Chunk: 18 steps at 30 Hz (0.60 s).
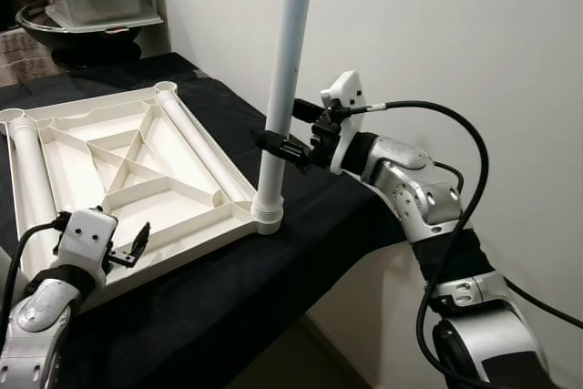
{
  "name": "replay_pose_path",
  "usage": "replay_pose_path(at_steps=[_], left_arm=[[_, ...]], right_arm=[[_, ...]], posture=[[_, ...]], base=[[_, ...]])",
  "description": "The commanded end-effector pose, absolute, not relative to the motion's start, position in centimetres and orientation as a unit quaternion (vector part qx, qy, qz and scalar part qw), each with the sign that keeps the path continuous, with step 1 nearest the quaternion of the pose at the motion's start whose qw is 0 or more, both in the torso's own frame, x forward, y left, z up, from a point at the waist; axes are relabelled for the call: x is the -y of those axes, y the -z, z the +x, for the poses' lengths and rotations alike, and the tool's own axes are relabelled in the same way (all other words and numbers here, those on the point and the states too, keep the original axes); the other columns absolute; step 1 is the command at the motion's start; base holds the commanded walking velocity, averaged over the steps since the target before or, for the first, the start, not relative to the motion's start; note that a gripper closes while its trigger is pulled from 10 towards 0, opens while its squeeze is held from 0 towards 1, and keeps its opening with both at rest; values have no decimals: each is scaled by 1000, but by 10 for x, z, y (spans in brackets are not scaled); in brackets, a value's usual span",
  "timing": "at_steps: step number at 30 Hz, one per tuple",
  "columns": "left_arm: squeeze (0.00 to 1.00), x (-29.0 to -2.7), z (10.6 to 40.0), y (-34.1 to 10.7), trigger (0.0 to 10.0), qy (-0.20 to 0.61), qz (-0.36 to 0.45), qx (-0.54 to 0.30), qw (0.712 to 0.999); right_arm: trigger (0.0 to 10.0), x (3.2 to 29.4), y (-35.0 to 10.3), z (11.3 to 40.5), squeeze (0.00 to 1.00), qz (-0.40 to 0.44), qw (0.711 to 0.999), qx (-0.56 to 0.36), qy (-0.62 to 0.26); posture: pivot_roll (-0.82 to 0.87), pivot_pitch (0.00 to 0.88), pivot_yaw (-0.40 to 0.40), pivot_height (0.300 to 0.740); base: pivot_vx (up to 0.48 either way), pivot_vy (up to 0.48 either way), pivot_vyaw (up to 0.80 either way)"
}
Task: Building children table
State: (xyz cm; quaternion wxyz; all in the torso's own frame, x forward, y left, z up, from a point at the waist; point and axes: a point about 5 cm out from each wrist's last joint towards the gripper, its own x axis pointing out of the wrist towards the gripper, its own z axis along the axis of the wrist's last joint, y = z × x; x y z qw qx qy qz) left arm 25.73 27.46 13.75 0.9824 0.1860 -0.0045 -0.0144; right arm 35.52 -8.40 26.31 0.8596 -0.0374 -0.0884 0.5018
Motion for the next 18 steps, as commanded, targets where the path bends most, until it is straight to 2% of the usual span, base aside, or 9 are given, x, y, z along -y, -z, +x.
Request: replay_pose_path(at_steps=[1,10,18], left_arm=[[0,-286,253,-137,10000,5,191,-3,981],[0,-296,246,-140,10000,-6,199,-6,980],[0,-313,226,-135,10000,-20,206,-27,978]], right_arm=[[10000,83,-260,356,0,-49,853,86,-513],[10000,79,-252,368,0,-56,855,65,-511],[10000,76,-249,374,0,-45,845,56,-530]], posture=[[66,0,-140,740],[90,0,-162,740],[114,0,-184,740]], base=[[0,0,0],[0,0,0],[0,0,0]])
